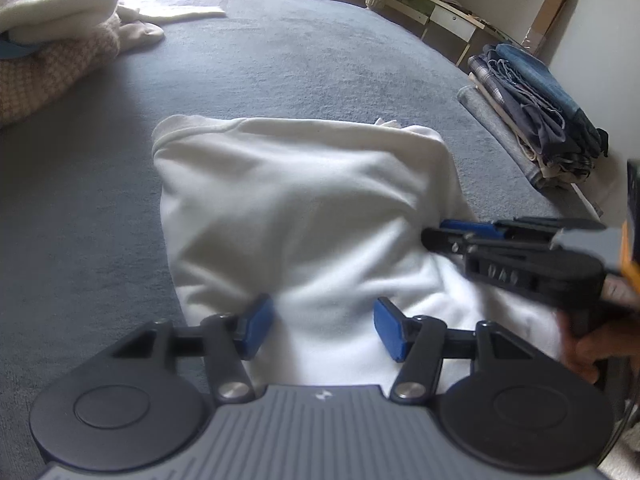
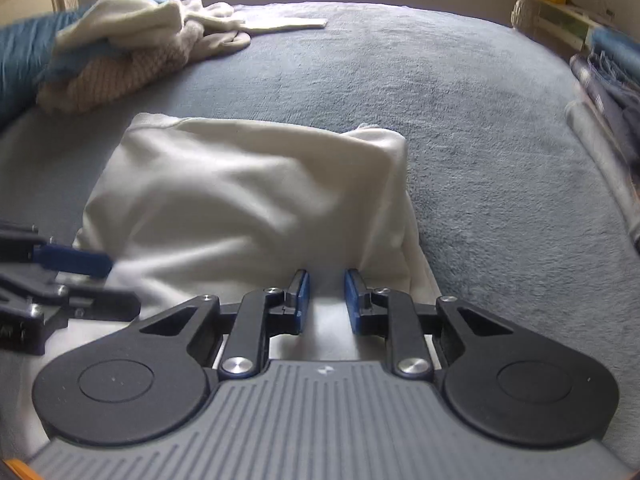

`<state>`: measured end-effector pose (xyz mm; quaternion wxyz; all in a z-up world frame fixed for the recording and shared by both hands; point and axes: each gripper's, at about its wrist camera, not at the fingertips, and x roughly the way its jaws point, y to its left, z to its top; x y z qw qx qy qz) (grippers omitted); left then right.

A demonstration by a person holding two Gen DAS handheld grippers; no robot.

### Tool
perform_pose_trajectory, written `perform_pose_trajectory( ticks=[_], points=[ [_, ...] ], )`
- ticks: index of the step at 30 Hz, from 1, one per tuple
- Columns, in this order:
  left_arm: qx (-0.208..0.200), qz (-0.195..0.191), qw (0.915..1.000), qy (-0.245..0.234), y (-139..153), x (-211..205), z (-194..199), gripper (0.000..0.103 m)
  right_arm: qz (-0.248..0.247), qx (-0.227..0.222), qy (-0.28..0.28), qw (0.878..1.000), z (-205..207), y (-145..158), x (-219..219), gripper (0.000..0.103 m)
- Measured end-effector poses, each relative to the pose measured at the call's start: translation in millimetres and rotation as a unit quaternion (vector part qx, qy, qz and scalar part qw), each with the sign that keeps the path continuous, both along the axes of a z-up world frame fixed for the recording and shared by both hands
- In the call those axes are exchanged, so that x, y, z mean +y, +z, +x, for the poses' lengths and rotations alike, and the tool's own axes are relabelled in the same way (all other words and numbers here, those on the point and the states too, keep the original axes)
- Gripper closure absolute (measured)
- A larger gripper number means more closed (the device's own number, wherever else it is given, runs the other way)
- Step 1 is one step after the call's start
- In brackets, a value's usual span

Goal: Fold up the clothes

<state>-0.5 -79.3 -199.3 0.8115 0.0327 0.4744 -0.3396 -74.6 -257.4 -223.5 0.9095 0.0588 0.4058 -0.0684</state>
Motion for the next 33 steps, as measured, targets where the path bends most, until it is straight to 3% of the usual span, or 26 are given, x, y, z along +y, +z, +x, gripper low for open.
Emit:
perform_pose_trajectory(
  ticks=[7, 15, 20, 26, 33],
  points=[
    [0.003, 0.002, 1.0, -0.001, 0.1, -4.1, 0.7, 0.036, -0.026, -0.025, 0.02, 0.999, 17.1, 36.1, 7.4, 0.084],
    [0.006, 0.005, 1.0, -0.001, 0.3, -6.1, 1.5, 0.034, 0.02, 0.001, -0.016, 1.0, 61.5, 3.4, -20.7, 0.084],
    [0.006, 0.008, 0.9999, 0.001, 0.6, -7.8, 0.3, 0.034, 0.01, 0.001, -0.011, 1.0, 59.8, 15.4, -16.1, 0.083],
    [0.007, 0.01, 0.9999, 0.001, 1.3, -8.4, 0.3, 0.034, 0.022, -0.033, -0.01, 0.999, 61.5, 34.8, -14.6, 0.083],
    [0.005, 0.01, 0.9999, -0.001, 1.1, -8.1, 0.7, 0.034, 0.035, -0.005, -0.028, 0.999, 85.1, 6.6, -20.5, 0.083]
  ],
)
